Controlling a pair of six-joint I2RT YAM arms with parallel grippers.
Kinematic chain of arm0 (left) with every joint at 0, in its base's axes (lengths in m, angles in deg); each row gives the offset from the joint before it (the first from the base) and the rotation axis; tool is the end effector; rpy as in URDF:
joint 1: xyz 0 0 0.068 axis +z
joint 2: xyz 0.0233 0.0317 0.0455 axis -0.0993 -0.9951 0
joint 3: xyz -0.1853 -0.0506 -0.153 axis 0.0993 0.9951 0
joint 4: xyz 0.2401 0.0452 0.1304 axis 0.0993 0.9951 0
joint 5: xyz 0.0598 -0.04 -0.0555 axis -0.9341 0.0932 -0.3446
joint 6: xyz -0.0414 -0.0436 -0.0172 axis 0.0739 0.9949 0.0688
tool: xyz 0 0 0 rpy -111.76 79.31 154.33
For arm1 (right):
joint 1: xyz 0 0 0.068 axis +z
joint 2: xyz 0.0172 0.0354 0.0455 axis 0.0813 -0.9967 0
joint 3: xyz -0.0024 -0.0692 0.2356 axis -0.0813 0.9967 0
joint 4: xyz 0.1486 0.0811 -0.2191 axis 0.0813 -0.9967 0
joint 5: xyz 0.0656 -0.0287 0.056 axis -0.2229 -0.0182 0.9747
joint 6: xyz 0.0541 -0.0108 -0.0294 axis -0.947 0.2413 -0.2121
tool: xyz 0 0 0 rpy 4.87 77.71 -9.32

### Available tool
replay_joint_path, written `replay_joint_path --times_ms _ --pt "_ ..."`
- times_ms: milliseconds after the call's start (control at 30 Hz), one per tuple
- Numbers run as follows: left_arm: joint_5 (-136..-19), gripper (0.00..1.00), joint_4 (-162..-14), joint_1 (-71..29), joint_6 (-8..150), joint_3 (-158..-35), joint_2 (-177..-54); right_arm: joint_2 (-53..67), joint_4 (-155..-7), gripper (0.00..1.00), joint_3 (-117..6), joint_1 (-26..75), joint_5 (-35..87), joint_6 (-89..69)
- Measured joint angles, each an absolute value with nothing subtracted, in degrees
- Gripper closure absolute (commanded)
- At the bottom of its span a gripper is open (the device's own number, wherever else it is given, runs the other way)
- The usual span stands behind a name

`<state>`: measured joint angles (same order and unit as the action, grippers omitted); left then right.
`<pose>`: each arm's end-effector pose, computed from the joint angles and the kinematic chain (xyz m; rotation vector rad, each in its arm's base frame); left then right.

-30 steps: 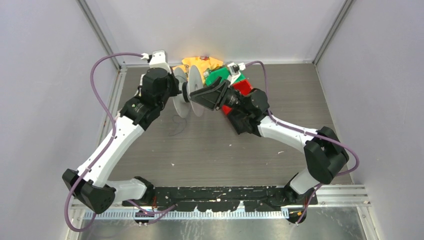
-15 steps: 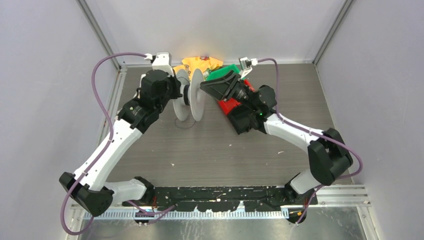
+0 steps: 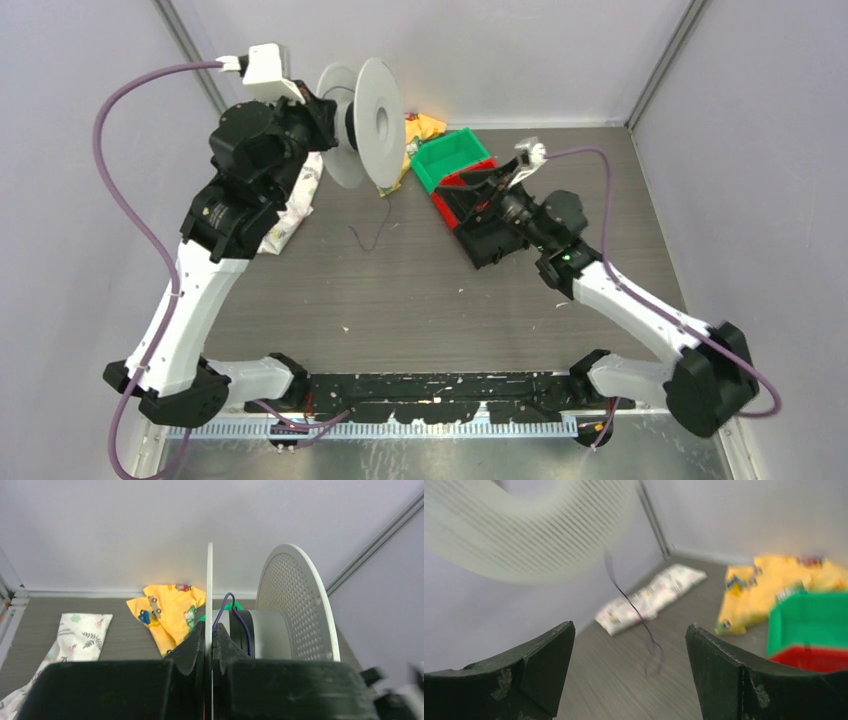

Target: Wrap the cables

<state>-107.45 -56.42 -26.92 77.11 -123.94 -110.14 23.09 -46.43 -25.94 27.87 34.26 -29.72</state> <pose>0.2225 -0.1215 0.5178 -0.0885 1.5754 -0.3891 0.2482 0.1735 0.3323 -0.3183 1.3499 1.0500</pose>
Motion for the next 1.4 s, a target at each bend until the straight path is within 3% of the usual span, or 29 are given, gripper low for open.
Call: replay_joint_path --times_ms 300,900,1000,1067,1100,1300,1400 --pt "-105.7 0.99 -55.2 -26.9 77.2 -132.6 -111.6 2.1 -45.8 0.12 -20.3 33.8 28.0 -28.2" --pt "-102.0 0.99 -53.7 -26.9 77.6 -142.4 -115.0 -16.4 -30.0 0.11 -28.4 37.2 19.2 -30.6" --pt "-101.7 0.99 -53.6 -26.9 77.8 -142.5 -115.0 -18.8 -27.8 0.15 -30.6 37.2 17.8 -32.0" --pt "-101.6 1.0 -53.4 -26.9 77.9 -142.5 -115.0 -20.7 -27.0 0.21 -32.0 37.2 17.1 -33.2" --pt "-101.5 0.99 -53.3 -26.9 77.9 -142.5 -115.0 -21.3 -26.7 0.28 -32.5 37.2 17.0 -33.5" --pt "-101.2 0.99 -52.8 -26.9 78.7 -142.5 -114.5 -26.2 -24.8 0.98 -35.9 37.2 17.1 -37.5" --pt "-101.3 0.99 -52.7 -26.9 79.0 -142.0 -113.7 -26.3 -24.5 0.99 -36.0 37.2 17.6 -38.9"
